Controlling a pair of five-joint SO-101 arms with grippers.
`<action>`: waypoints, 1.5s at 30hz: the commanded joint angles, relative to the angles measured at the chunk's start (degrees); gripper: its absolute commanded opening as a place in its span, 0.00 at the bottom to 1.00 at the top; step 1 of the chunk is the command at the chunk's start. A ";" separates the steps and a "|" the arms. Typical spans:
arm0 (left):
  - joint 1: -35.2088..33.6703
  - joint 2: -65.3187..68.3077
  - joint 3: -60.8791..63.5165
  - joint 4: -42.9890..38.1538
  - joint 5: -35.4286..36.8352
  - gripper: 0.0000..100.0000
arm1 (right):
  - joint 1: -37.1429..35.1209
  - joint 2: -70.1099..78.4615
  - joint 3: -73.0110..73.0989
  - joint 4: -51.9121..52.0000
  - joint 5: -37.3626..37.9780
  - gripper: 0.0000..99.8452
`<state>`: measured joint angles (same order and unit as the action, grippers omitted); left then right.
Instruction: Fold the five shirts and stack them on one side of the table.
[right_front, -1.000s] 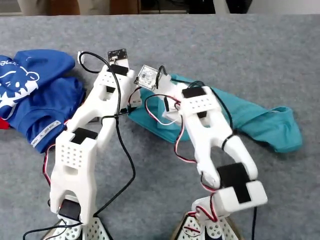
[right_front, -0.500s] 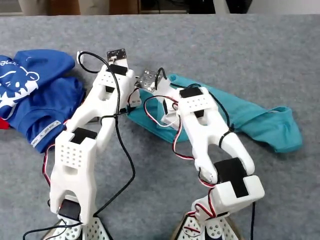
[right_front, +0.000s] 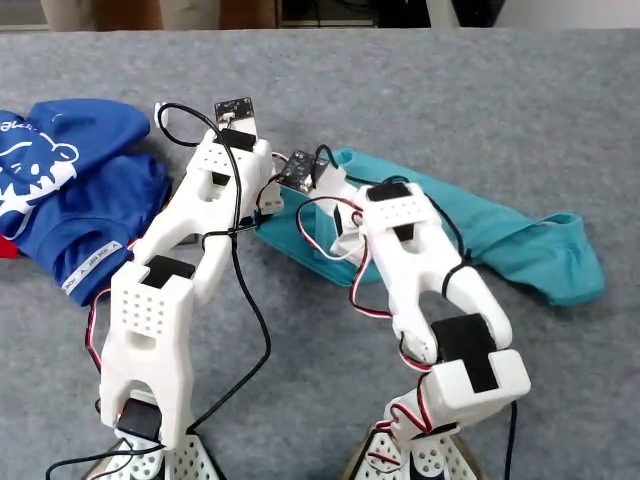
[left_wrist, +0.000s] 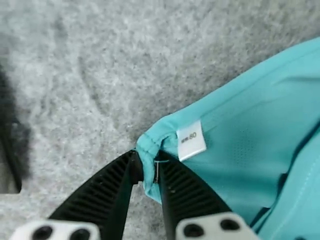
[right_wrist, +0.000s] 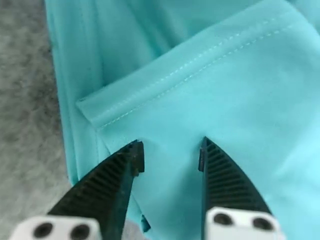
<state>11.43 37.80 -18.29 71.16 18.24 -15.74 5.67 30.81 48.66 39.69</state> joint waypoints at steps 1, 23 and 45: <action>-1.67 -0.22 0.79 0.97 0.00 0.02 | 1.27 -0.13 0.57 -3.16 -0.35 0.19; -1.58 -0.04 0.79 1.41 0.00 0.02 | 20.88 -0.22 -20.18 6.33 -3.34 0.00; -1.14 -0.13 1.41 1.49 -0.35 0.02 | 32.13 26.59 -43.47 -17.76 2.46 0.00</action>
<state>11.43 37.80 -18.20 71.34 18.24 15.12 28.79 -4.53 35.30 41.63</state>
